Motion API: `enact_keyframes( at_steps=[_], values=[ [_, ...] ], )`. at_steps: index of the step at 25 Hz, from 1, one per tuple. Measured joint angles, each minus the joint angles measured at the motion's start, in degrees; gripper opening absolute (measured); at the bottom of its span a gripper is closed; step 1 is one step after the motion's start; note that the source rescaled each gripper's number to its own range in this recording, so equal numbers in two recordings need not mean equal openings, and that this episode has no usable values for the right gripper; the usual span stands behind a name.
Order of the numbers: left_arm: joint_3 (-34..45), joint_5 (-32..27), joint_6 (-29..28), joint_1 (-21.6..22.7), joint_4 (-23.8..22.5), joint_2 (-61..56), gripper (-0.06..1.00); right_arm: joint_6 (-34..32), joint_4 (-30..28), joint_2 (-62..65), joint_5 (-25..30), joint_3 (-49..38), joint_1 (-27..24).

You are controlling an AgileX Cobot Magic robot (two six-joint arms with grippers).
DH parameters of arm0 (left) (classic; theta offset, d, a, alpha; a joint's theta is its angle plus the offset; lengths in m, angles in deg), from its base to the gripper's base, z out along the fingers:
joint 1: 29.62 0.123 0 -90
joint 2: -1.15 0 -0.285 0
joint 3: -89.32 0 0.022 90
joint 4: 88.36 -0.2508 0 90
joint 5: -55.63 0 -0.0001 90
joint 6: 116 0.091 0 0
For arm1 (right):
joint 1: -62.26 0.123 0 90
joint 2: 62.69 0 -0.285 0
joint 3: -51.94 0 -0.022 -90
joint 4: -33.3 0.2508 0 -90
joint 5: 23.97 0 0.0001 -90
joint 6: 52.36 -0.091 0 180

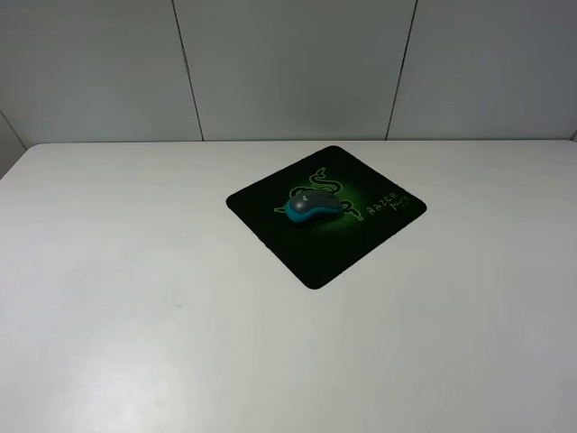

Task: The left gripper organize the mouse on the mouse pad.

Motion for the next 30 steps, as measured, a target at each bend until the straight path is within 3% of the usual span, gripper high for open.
enact_keyframes(
  at_steps=[4,9,30],
  values=[
    [2.83,1.43,-0.07,6.52,-0.02,-6.28,1.00,0.00,0.00,0.00,0.00,0.00,0.00],
    [2.91,2.14,-0.07,11.24,0.04,-11.72,1.00,0.00,0.00,0.00,0.00,0.00,0.00],
    [2.91,2.20,0.44,11.78,-1.72,-12.10,1.00,0.00,0.00,0.00,0.00,0.00,0.00]
  ],
)
